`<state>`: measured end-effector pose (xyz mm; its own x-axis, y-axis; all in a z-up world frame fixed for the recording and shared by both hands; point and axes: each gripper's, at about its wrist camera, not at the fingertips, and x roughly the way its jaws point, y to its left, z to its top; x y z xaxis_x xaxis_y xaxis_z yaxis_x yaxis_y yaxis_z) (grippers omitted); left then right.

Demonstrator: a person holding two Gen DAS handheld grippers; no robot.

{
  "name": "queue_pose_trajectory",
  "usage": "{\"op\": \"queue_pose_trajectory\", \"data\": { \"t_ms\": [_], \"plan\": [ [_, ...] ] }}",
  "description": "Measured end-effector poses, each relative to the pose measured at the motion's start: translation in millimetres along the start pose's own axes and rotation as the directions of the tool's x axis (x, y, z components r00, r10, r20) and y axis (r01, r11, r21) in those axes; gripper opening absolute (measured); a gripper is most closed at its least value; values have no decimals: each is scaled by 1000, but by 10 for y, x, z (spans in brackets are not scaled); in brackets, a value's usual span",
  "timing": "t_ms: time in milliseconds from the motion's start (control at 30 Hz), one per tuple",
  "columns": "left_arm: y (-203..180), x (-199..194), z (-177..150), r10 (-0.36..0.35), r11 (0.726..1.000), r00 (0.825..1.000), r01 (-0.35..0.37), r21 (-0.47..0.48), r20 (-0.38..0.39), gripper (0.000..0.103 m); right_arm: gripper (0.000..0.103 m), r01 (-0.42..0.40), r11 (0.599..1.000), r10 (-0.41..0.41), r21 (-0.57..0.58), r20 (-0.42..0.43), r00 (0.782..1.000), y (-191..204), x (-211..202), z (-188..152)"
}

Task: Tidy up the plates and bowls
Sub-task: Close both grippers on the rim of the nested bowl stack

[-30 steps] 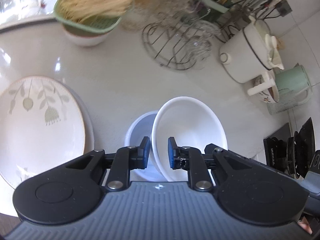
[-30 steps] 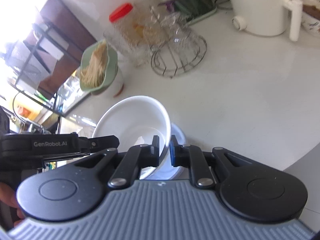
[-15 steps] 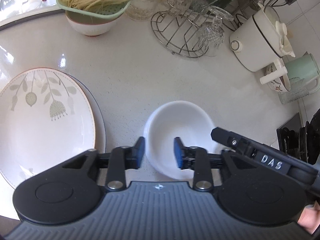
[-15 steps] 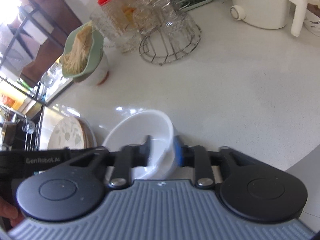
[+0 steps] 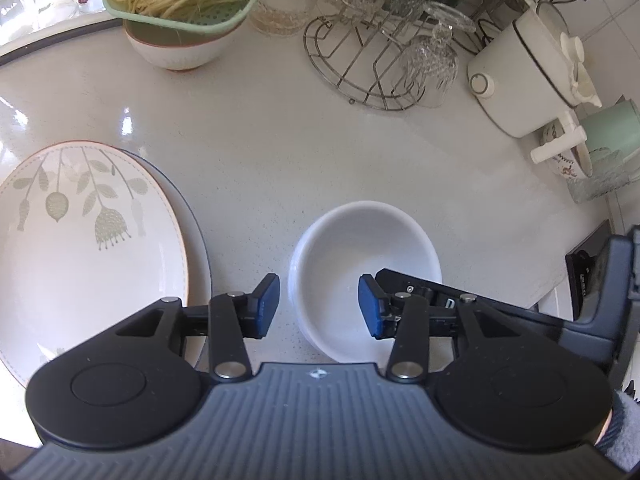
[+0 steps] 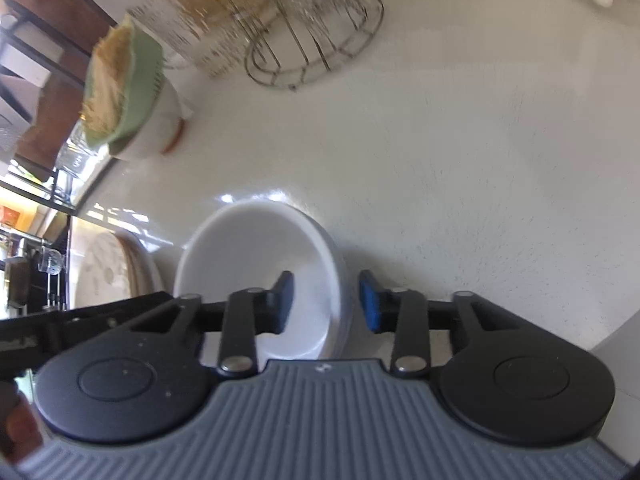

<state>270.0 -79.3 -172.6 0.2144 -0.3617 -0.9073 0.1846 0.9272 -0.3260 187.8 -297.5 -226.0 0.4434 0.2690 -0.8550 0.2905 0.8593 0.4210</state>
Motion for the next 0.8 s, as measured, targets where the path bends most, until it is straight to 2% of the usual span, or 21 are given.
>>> {"op": "queue_pose_trajectory", "data": {
  "t_ms": [67,133,467,800],
  "plan": [
    [-6,26,-12,-3,1000,1000,3,-8,-15,50,19,-13,999,14,45,-34,999,-71,77,-8],
    [-23,48,-33,-14,1000,1000,13,-9,-24,52,18,-32,997,35,65,-36,999,-107,75,-11],
    [-167,293,-109,-30,1000,996,30,2,-78,53,15,34,998,-33,59,-19,999,-225,-62,-29],
    [-169,552,-236,-64,997,990,59,-41,-127,52,14,59,996,-58,68,-15,998,-390,-199,-123]
  ]
}}
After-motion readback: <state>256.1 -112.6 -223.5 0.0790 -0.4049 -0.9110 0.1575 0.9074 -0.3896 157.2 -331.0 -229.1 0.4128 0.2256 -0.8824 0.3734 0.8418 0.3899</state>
